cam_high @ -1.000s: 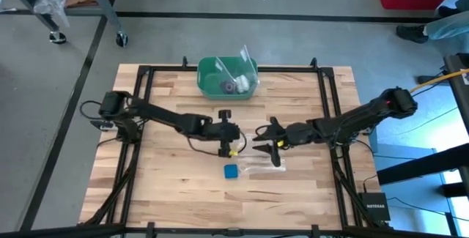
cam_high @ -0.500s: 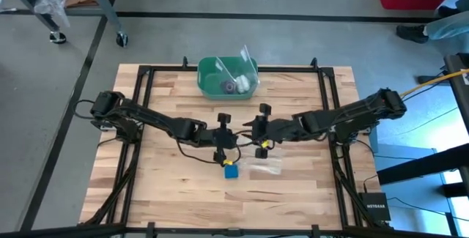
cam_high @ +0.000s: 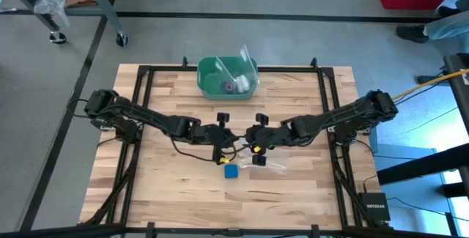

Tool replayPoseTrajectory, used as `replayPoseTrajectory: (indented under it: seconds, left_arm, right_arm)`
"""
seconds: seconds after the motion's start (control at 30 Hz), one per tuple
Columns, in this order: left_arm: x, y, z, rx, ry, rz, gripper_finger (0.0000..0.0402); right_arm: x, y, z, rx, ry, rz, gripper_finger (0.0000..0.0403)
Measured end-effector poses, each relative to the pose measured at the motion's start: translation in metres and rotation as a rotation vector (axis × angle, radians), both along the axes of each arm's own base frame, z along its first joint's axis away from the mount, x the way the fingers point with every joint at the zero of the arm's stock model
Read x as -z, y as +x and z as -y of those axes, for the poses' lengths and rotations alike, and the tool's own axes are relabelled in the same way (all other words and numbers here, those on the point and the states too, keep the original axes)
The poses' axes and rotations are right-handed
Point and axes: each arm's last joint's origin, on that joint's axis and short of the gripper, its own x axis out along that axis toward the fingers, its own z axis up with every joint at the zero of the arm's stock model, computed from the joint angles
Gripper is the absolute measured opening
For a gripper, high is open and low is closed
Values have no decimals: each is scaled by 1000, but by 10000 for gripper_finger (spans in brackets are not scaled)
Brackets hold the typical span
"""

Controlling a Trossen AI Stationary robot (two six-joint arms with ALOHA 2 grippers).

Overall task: Roll bandage
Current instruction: Open the transparent zip bag

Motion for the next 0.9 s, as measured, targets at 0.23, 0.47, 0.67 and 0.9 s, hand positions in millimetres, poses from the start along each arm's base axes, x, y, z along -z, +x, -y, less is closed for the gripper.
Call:
replayPoseTrajectory:
  seconds: [0.23, 0.47, 0.67, 0.9]
  left_arm:
    - [-2, 1, 0, 5, 5, 20, 1]
    - [-1, 0, 1, 15, 20, 3, 1]
    - [0, 0, 1, 25, 30, -1, 1]
    - [0, -1, 1, 35, 44, -14, 1]
  right_arm:
    - [2, 8, -3, 16, 7, 57, 154]
    - [15, 14, -3, 63, -40, 28, 154]
    - [8, 14, -2, 92, -91, 31, 154]
    - [-1, 13, -2, 80, -89, -14, 154]
